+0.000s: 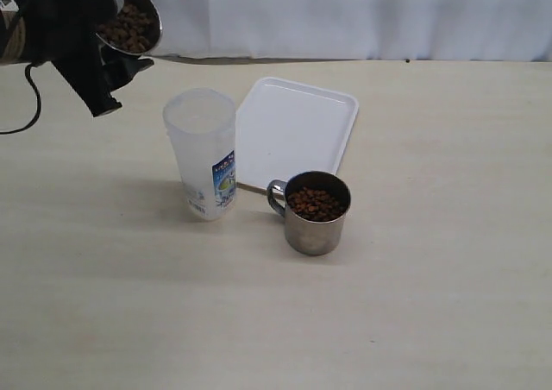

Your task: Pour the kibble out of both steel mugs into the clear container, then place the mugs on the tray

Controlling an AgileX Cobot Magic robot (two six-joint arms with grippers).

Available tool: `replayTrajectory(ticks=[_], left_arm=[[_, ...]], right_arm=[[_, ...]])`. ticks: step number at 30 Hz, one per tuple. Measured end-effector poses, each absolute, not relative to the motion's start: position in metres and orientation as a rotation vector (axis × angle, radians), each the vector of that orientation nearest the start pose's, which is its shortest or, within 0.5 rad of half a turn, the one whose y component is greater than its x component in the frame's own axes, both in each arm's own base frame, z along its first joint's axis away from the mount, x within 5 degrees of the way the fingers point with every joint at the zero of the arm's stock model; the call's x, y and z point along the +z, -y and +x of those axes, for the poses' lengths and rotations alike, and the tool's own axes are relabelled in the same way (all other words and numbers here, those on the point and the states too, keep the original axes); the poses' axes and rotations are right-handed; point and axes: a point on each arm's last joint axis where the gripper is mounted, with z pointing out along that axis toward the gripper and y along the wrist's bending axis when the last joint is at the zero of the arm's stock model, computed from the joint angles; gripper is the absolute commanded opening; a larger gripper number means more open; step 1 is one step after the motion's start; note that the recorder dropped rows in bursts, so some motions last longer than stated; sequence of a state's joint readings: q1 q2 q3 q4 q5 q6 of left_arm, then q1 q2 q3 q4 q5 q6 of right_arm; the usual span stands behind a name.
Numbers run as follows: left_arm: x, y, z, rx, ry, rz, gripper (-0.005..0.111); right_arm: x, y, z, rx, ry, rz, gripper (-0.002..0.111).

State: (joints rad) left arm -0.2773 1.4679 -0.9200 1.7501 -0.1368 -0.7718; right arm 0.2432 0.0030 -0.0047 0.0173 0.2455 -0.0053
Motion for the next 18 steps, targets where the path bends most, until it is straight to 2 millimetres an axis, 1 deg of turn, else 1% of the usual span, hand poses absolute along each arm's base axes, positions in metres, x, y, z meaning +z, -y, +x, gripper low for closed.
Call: replayTrajectory(ticks=[4,10,15,18], left_arm=[[0.2733,0.0999,0.3077,0.328,-1.595,1.319,0.0],[0.2654,0.0988,0.3044,0.357,-1.577,1.384,0.0],[0.2651,0.099,0.3042,0.37,-1.56,1.406,0.0],[0.2652,0.0988,0.3043,0.415,-1.513,1.465,0.0]], right_arm=[[0.1924,-0.0137,0.0537,0.192,-1.719,-0.203,0.005],[0.1924,-0.0137,0.0537,0.192,-1.719,-0.203,0.005],[0.1924,-0.0137,0.0537,0.192,-1.719,-0.203,0.005],[0.1924,-0.0137,0.0537,0.192,-1.719,-0.203,0.005]])
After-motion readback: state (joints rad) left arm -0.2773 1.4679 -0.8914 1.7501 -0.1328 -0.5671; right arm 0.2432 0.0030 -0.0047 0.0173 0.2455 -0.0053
